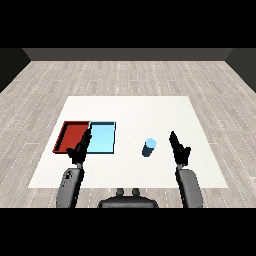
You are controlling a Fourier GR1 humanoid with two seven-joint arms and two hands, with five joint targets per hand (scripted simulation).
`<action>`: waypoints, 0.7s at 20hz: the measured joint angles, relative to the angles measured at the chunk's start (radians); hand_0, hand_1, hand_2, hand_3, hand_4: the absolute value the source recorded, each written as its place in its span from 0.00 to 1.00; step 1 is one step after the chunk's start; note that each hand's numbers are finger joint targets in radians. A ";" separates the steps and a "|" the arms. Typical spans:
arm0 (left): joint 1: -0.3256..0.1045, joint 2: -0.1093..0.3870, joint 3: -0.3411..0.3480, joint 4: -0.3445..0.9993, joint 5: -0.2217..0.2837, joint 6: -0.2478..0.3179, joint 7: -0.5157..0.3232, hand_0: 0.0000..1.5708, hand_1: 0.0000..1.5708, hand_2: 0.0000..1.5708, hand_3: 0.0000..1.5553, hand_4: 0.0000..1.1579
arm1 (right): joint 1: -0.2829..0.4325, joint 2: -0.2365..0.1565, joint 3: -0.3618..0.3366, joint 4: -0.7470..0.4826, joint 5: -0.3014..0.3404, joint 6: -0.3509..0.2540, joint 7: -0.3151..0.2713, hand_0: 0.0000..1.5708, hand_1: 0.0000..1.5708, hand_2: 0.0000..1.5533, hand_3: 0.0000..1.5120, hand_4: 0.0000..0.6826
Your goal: Pick the blue can and put it in the blue box
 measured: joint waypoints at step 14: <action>0.038 -0.034 0.063 0.008 0.016 -0.009 -0.290 0.00 0.00 0.00 0.00 0.00 | 0.057 0.101 0.126 -0.048 -0.036 0.044 -0.246 0.00 0.00 0.00 0.00 0.00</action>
